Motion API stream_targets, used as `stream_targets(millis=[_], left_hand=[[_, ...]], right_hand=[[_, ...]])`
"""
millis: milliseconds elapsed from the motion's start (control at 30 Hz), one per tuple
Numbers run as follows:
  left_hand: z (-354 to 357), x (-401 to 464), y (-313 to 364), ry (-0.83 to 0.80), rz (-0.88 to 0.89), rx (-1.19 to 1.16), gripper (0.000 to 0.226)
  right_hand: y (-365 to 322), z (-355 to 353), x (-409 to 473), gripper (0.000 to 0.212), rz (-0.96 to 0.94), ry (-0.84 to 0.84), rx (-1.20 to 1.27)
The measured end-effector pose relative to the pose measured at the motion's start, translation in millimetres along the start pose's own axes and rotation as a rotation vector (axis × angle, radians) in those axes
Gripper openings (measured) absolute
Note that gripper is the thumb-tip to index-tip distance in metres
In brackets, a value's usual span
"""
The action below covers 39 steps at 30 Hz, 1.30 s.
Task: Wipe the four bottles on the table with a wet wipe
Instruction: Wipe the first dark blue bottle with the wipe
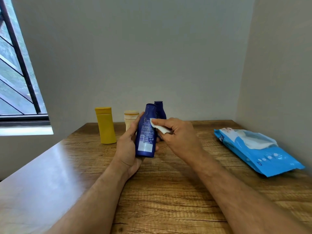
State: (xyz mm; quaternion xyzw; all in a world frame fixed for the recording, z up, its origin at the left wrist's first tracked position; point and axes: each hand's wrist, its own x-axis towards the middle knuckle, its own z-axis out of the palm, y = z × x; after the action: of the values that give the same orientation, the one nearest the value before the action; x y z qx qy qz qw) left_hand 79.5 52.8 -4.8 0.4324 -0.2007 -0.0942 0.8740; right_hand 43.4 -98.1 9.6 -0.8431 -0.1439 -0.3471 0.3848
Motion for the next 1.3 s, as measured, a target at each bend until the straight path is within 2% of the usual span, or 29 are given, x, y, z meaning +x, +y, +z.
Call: stream_targets(millis=[133, 233, 300, 433, 500, 567, 667, 733, 833, 967, 1067, 1133, 1233, 1300], left_hand=[[-1.8, 2.2, 0.5, -0.001, 0.0, -0.114, 0.038], [-3.8, 3.4, 0.6, 0.027, -0.013, -0.103, 0.037], [-2.9, 2.7, 0.6, 0.018, -0.024, -0.081, 0.037], [-0.9, 0.5, -1.2, -0.036, -0.055, 0.014, 0.038], [0.0, 0.3, -1.7, -0.053, -0.072, 0.031, 0.039], [-0.9, 1.3, -2.0, -0.041, -0.073, 0.008, 0.039], [-3.6, 3.2, -1.8, -0.008, -0.07, -0.05, 0.039], [-4.1, 3.1, -1.3, 0.039, -0.097, -0.047, 0.039], [-3.1, 1.4, -1.3, 0.104, -0.155, -0.005, 0.045], [-0.6, 1.4, -4.8, 0.106, -0.144, 0.062, 0.041], [1.8, 0.5, -6.7, 0.09, -0.141, 0.089, 0.038], [1.0, 0.2, -6.6, 0.082, -0.139, 0.08, 0.038], [-2.2, 0.3, -5.1, 0.077, -0.16, 0.016, 0.039], [-3.1, 0.2, -4.9, 0.078, -0.16, 0.011, 0.04]], right_hand=[[-1.7, 2.2, -1.0, 0.026, -0.061, -0.157, -0.075], [-3.9, 4.0, -1.9, 0.025, -0.094, -0.236, -0.1], [-4.9, 3.3, -2.0, 0.025, -0.104, -0.202, -0.12], [-5.2, 0.6, -0.6, 0.026, -0.043, 0.04, -0.111], [-4.9, -0.2, -0.1, 0.027, -0.03, 0.088, -0.116], [-4.7, 0.9, -1.1, 0.025, -0.039, 0.004, -0.124], [-6.8, 4.8, -4.0, 0.022, -0.09, -0.212, -0.127], [-8.7, 6.1, -5.1, 0.024, -0.114, -0.268, -0.142], [-10.1, 5.4, -4.5, 0.027, -0.103, -0.198, -0.192], [-7.0, 3.1, -1.2, 0.029, -0.021, 0.035, -0.16], [-5.3, 1.3, -0.6, 0.03, -0.003, 0.079, -0.165], [-6.0, 0.5, -1.6, 0.029, -0.038, 0.004, -0.161], [-8.1, 3.7, -4.6, 0.025, -0.111, -0.2, -0.158], [-9.3, 6.1, -6.1, 0.024, -0.123, -0.246, -0.139]])
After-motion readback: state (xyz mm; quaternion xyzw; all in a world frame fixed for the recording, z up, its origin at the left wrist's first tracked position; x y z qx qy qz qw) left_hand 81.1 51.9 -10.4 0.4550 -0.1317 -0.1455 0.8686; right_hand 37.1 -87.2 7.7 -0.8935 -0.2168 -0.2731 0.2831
